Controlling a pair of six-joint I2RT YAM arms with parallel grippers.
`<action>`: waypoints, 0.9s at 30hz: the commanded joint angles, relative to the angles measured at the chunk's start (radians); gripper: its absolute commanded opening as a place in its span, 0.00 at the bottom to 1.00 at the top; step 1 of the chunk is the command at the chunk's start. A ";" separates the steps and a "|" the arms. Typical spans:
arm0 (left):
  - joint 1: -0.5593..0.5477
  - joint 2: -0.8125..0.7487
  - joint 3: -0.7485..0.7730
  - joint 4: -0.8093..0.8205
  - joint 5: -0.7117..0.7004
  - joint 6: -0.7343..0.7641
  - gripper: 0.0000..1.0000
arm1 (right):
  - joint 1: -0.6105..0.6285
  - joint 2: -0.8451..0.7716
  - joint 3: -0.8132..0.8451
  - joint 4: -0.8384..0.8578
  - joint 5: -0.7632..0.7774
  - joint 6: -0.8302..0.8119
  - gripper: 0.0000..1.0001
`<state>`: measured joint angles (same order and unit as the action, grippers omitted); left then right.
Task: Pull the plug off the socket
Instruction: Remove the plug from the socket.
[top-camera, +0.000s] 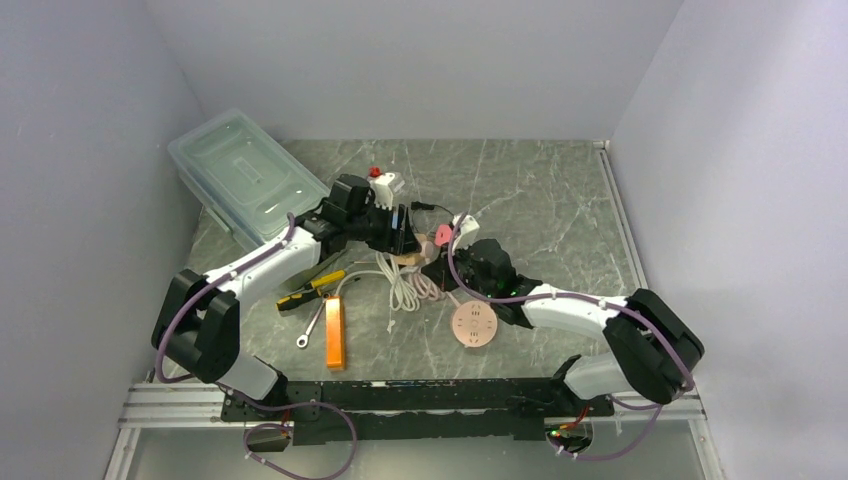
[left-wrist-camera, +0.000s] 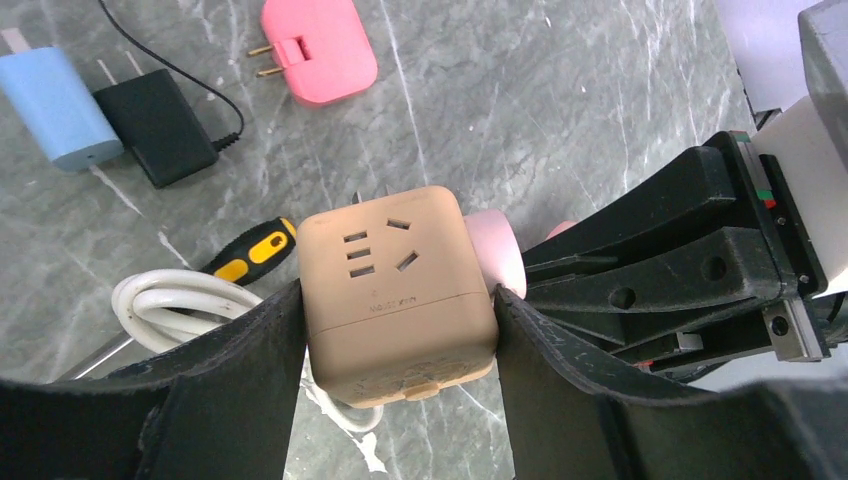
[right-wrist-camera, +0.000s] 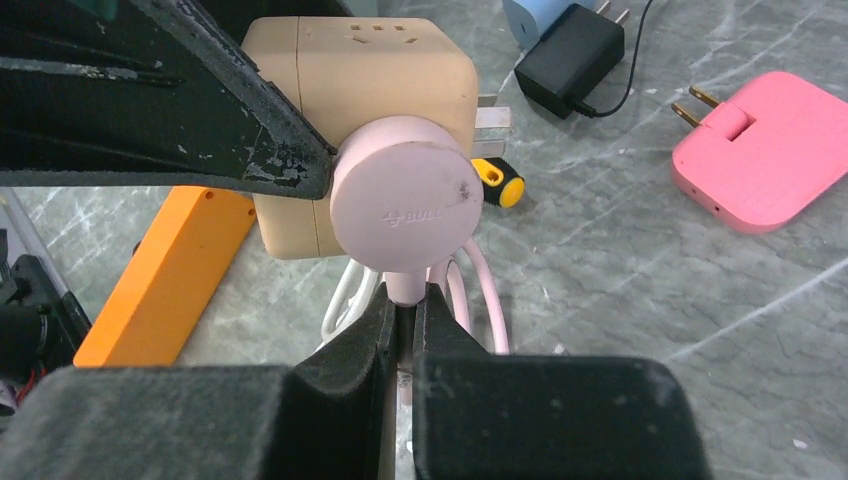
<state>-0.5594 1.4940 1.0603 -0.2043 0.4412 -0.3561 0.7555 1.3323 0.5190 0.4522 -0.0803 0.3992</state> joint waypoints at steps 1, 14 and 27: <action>0.001 -0.074 0.015 0.087 0.129 -0.024 0.00 | -0.018 0.065 0.043 -0.009 0.046 0.030 0.00; -0.016 -0.078 0.075 -0.067 -0.087 0.149 0.00 | -0.022 -0.058 0.005 -0.028 0.106 0.003 0.00; -0.068 -0.072 0.100 -0.136 -0.246 0.256 0.00 | -0.027 -0.180 -0.061 0.033 0.036 -0.012 0.00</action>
<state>-0.6346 1.4704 1.1225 -0.2893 0.3336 -0.2268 0.7559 1.2186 0.4778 0.4114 -0.0662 0.3862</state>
